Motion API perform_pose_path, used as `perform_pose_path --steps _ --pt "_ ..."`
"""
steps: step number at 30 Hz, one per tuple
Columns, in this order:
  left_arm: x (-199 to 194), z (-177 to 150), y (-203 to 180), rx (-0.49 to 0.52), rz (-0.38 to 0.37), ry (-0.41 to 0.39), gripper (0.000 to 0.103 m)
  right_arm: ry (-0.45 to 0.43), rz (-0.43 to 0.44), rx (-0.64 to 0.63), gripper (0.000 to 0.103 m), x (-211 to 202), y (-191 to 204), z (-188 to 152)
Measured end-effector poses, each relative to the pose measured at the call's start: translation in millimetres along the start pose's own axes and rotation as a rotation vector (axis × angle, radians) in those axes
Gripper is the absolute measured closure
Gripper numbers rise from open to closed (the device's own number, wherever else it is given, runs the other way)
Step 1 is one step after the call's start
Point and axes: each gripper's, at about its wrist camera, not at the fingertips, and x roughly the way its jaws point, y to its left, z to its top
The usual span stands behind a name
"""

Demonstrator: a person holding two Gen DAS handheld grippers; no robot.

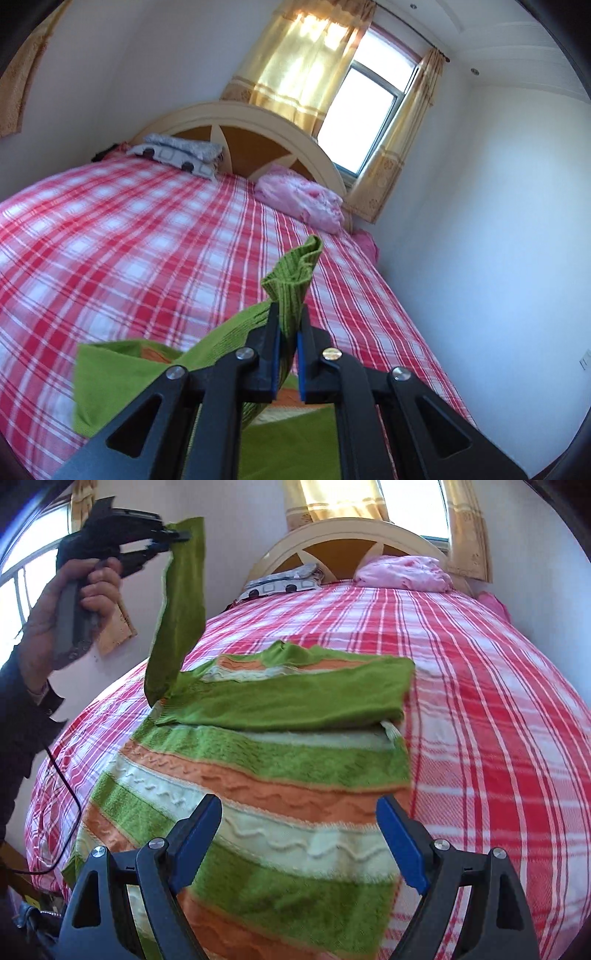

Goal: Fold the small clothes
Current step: 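Lay the sleeve across the sweater body and open the left gripper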

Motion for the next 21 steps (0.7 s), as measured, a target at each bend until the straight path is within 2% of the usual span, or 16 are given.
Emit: perform_pose_path --steps 6,10,14,17,20,21 --pt "54.1 -55.4 -31.6 0.024 0.027 0.099 0.096 0.023 0.013 0.057 0.017 10.2 -13.4 -15.3" --pt "83.5 -86.5 -52.1 0.069 0.051 0.167 0.096 0.021 0.014 0.047 0.017 11.9 -11.0 -18.6" --pt "98.5 -109.0 -66.1 0.120 0.052 0.225 0.095 0.018 0.035 0.059 0.017 11.9 -13.8 -19.7" --pt "99.6 -121.6 -79.7 0.197 0.052 0.278 0.092 0.024 0.051 0.072 0.017 13.7 -16.7 -20.8" --pt "79.7 -122.9 -85.8 0.273 0.015 0.269 0.083 0.028 0.055 0.068 0.017 15.3 -14.8 -20.8" --pt "67.5 -122.0 -85.6 0.308 0.013 0.251 0.070 0.029 0.055 0.067 0.017 15.9 -14.8 -20.9"
